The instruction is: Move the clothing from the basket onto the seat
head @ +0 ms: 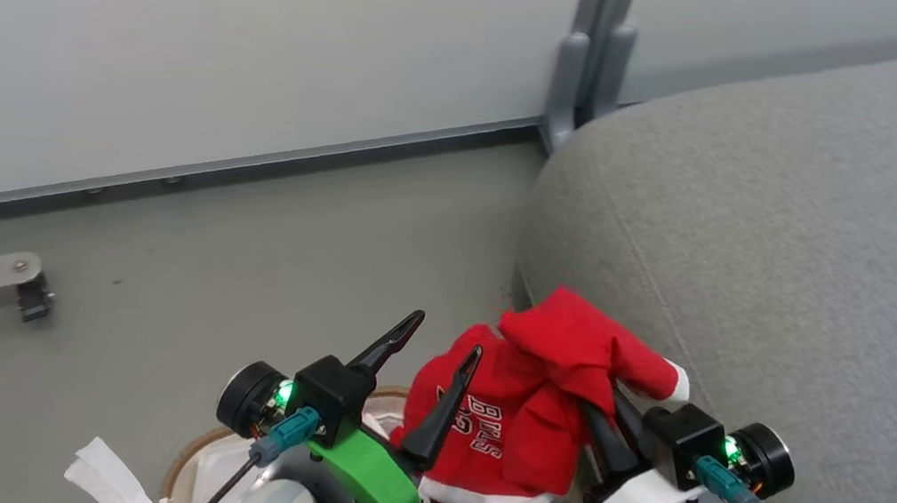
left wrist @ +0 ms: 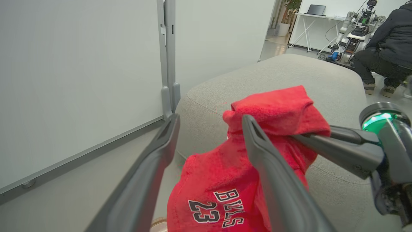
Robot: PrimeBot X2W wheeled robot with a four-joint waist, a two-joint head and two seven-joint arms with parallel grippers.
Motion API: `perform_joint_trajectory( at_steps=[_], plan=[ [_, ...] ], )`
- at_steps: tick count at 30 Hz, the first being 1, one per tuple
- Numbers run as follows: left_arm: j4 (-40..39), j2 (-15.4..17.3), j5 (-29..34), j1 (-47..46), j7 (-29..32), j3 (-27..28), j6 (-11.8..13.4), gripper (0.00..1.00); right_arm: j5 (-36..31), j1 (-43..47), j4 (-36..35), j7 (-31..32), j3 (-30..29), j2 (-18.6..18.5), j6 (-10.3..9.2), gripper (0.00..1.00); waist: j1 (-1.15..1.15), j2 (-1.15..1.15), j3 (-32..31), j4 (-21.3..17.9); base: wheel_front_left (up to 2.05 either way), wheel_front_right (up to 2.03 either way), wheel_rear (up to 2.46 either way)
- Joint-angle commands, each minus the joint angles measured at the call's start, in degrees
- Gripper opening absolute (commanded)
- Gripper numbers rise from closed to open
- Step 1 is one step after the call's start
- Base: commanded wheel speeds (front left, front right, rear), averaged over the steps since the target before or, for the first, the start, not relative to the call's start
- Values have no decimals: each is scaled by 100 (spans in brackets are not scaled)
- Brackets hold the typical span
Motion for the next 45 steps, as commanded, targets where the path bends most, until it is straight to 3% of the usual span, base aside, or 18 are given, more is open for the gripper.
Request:
perform_joint_trajectory(
  at_steps=[1, 10, 20, 26, 34, 39, 40, 41, 42, 43, 45],
  plan=[
    [28, 20, 32, -78, -3, 5, -25, 100, -32, 50, -49, -14, -32, -19, -8, 0, 0, 0, 426, -1076, 0, 0, 0],
    [203, 28, 219, -411, -3, -44, -87, 100, -143, -553, -210, -14, -738, -331, -8, 0, 0, 0, 1088, -1246, 0, 0, 0],
    [402, 27, 475, -1013, -3, -103, -154, 100, -811, -2312, -111, -13, -1719, -1163, -8, 0, 0, 0, 2271, -522, 0, 0, 0],
    [357, 25, 664, -1303, -3, 47, -172, 100, -1132, -3237, 223, -13, -2205, -1481, -8, 0, 0, 0, 2868, -101, 0, 0, 0],
    [262, 19, 759, -1510, -3, 138, -176, 100, -1544, -4001, 1103, -13, -2982, -1628, -8, 0, 0, 0, 3425, 342, 0, 0, 0],
    [249, 19, 758, -1507, -3, 228, -179, 100, -1859, -3928, 1669, -13, -3447, -1513, -9, 0, 0, 0, 3542, 491, 0, 0, 0],
    [230, 19, 773, -1489, -3, 262, -180, 100, -1922, -3857, 1741, -13, -3574, -1473, -8, 10, 0, 0, 3539, 508, 0, 0, 0],
    [231, 20, 775, -1458, -3, 300, -180, 100, -1982, -3782, 1767, -13, -3657, -1444, -8, 36, 0, 0, 3522, 513, 0, 0, 0],
    [264, 21, 795, -1408, -3, 347, -180, 100, -2002, -3686, 1741, -13, -3833, -1380, -9, 94, 0, 0, 3489, 512, 0, 0, 0],
    [289, 19, 818, -1377, -3, 384, -181, 100, -2045, -3583, 1703, -13, -3925, -1323, -8, 100, 0, 0, 3456, 503, 0, 0, 0],
    [347, 20, 838, -1302, -3, 473, -180, 100, -2103, -3303, 1640, -13, -4096, -1210, -8, 100, 0, 0, 3359, 468, 0, 0, 0]
  ],
)
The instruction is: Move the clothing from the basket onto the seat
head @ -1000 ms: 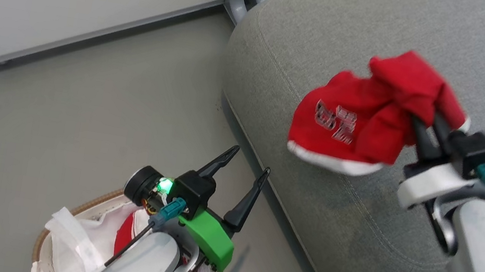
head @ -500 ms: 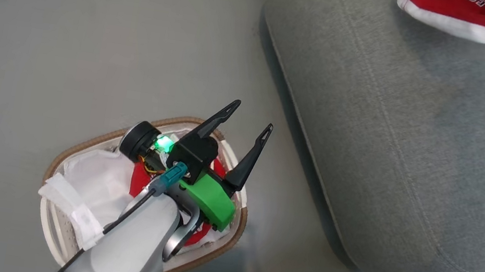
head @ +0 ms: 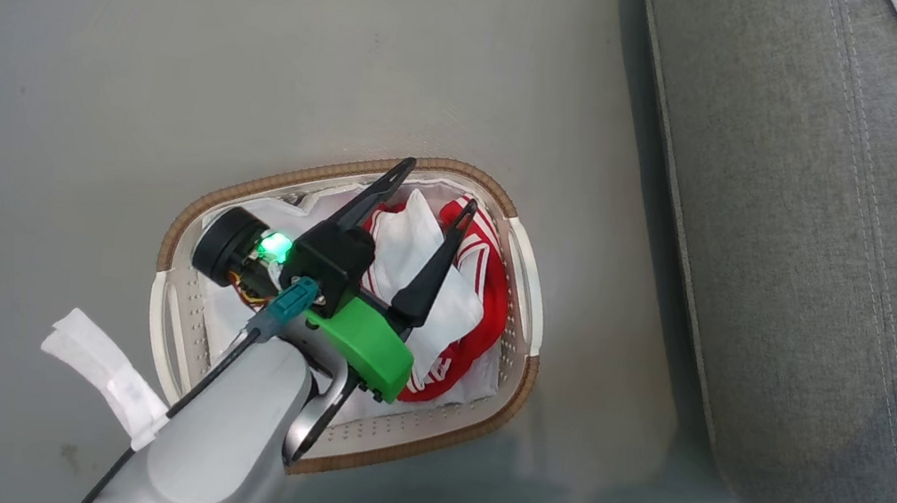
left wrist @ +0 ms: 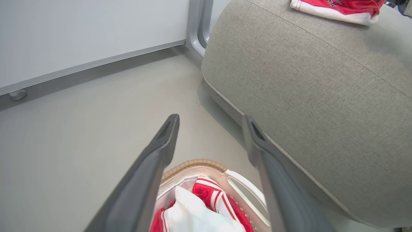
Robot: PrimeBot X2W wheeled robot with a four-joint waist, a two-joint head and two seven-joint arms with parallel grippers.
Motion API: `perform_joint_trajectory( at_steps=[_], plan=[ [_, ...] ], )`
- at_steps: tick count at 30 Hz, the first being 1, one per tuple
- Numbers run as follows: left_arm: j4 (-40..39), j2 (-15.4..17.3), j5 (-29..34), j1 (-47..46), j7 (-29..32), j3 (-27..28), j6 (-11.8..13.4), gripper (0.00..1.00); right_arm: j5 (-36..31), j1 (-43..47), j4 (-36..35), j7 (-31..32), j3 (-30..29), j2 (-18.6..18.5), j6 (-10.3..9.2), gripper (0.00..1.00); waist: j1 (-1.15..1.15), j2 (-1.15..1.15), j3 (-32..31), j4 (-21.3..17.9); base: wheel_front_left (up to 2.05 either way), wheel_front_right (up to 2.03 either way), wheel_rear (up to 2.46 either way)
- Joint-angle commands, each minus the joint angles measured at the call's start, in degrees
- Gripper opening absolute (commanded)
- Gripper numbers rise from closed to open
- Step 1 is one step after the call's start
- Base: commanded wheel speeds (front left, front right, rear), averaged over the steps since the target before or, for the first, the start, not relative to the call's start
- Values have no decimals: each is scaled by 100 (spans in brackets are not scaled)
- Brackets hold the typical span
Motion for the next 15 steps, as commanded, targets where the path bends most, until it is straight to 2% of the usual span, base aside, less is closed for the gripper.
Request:
perform_joint_trajectory(
  at_steps=[1, 9, 15],
  plan=[
    [27, 19, 45, 91, -3, 76, -24, 100, -31, 264, -62, -12, -119, 35, -9, 100, -1, 0, -81, 13, 0, 0, 0],
    [142, 21, 97, 454, -3, 610, 24, 100, 245, 1491, -656, -12, -111, 465, -8, 100, -1, 0, -720, -143, 0, 0, 0],
    [122, 24, 123, 858, -3, 1034, 93, 100, 694, 2299, -1201, -12, 297, 773, -8, 100, -1, 0, -1287, -66, 0, 0, 0]
  ],
)
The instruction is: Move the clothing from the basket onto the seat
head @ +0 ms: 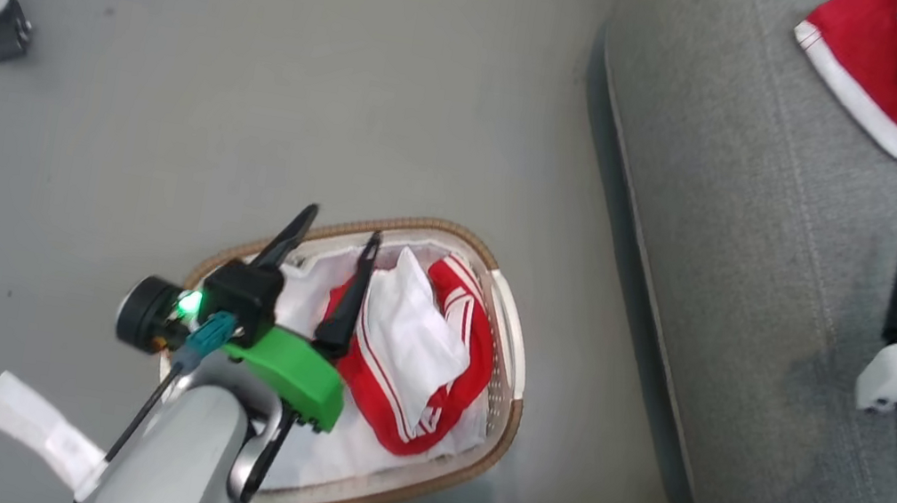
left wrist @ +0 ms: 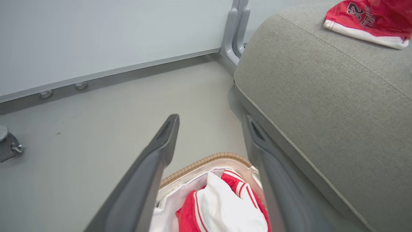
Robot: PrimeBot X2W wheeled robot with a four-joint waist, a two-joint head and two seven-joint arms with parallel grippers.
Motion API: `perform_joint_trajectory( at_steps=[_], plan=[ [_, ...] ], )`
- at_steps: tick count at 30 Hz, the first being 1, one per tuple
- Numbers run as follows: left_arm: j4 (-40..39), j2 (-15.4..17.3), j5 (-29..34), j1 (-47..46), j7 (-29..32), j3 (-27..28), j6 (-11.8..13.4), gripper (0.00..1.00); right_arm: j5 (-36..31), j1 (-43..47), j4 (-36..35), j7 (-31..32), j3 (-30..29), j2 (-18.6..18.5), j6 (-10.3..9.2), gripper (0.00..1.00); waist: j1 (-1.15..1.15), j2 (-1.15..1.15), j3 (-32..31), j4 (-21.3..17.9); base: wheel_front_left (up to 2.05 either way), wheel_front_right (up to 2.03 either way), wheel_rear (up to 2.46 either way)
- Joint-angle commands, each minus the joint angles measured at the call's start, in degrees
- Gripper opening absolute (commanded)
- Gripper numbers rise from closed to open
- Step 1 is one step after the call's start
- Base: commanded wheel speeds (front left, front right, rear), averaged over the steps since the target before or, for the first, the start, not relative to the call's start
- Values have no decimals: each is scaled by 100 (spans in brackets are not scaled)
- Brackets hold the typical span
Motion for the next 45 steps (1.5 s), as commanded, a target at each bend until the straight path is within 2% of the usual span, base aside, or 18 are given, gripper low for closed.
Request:
perform_joint_trajectory(
  at_steps=[1, 11, 19, 27, 37, 45],
  plan=[
    [-45, 26, 84, 195, -3, 126, 55, 100, 121, 191, -139, -12, 147, 64, -8, 100, 0, 0, -515, 8, 0, 0, 0],
    [-439, 23, 213, 1030, -3, 1000, 328, 100, 564, 856, -668, -12, 839, 578, -8, 100, 0, 0, -1276, 411, 0, 0, 0],
    [-530, 23, 206, 1581, -2, 1615, 430, 100, 643, 1266, -715, -12, 1125, 682, -8, 100, 0, 0, -1732, 689, 0, 0, 0],
    [-581, 22, 151, 2210, -2, 2036, 467, 100, 676, 1723, -551, -12, 1341, 706, -8, 100, 0, 0, -2244, 740, 0, 0, 0],
    [-442, 23, 99, 2576, -3, 2058, 428, 100, 689, 2006, -453, -12, 1495, 732, -8, 100, 0, 0, -2474, 711, 0, 0, 0],
    [-233, 22, -41, 2181, -2, 1532, 378, 100, 693, 1644, -531, -12, 1660, 702, -8, 100, 0, 0, -2020, 531, 0, 0, 0]
  ],
)
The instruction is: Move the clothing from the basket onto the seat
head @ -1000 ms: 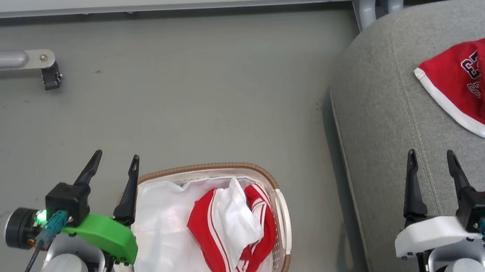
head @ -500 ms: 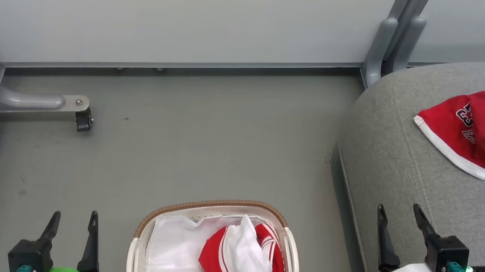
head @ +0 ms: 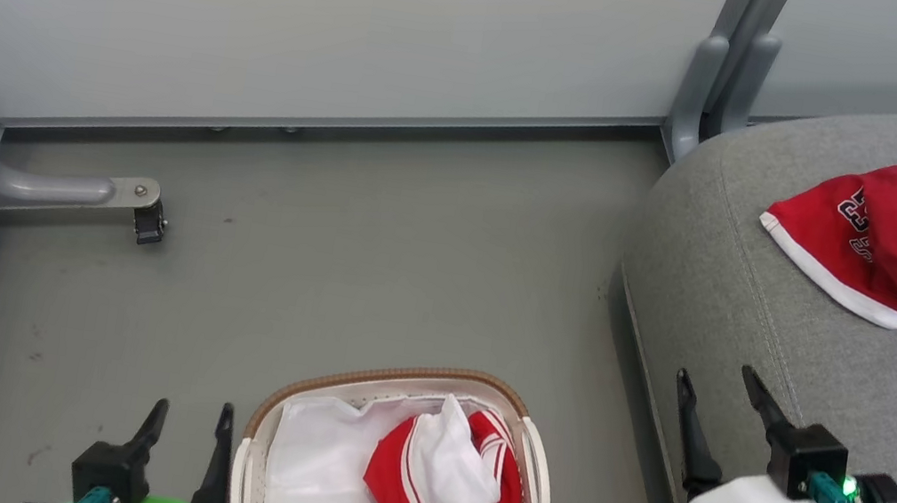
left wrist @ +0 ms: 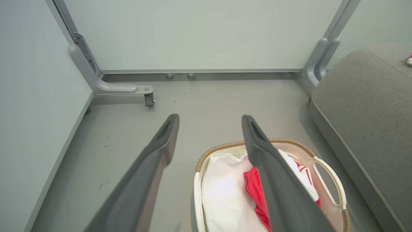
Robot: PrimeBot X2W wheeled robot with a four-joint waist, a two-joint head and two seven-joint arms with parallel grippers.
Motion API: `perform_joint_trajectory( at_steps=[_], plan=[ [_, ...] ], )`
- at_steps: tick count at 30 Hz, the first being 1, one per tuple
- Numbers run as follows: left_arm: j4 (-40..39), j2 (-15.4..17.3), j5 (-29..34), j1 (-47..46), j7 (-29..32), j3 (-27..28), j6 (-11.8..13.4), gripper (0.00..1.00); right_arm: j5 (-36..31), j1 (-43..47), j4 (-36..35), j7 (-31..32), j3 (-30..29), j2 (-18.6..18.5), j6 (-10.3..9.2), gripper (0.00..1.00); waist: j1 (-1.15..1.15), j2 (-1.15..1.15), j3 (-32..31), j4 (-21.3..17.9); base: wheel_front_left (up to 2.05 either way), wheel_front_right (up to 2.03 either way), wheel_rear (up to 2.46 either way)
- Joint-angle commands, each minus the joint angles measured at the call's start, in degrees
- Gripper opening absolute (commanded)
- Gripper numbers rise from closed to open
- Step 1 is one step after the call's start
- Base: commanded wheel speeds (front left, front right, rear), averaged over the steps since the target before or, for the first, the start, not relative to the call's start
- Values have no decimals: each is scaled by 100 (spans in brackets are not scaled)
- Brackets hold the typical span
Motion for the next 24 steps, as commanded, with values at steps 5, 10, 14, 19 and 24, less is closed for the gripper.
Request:
perform_joint_trajectory(
  at_steps=[5, 10, 14, 19, 24],
  plan=[
    [316, 17, -204, -591, -2, -585, -88, 100, 94, -553, -242, -12, 153, -119, -8, 100, 0, 0, 799, -412, 0, 0, 0],
    [964, 24, -339, -1242, -4, -1139, -155, 100, 129, -1047, -487, -12, 291, -149, -8, 100, 0, 0, 1409, -759, 0, 0, 0],
    [1476, 24, -405, -1743, -3, -1451, -172, 100, 187, -1375, -714, -12, 401, -121, -8, 100, 0, 0, 1894, -1033, 0, 0, 0],
    [2051, 27, -496, -2305, -2, -1748, -219, 100, 285, -1648, -1029, -12, 464, -65, -8, 100, 0, 0, 2424, -1266, 0, 0, 0],
    [2601, 30, -318, -2860, -3, -2157, -278, 100, 326, -1867, -1265, -12, 496, -30, -8, 100, 0, 0, 2912, -1405, 0, 0, 0]
  ],
)
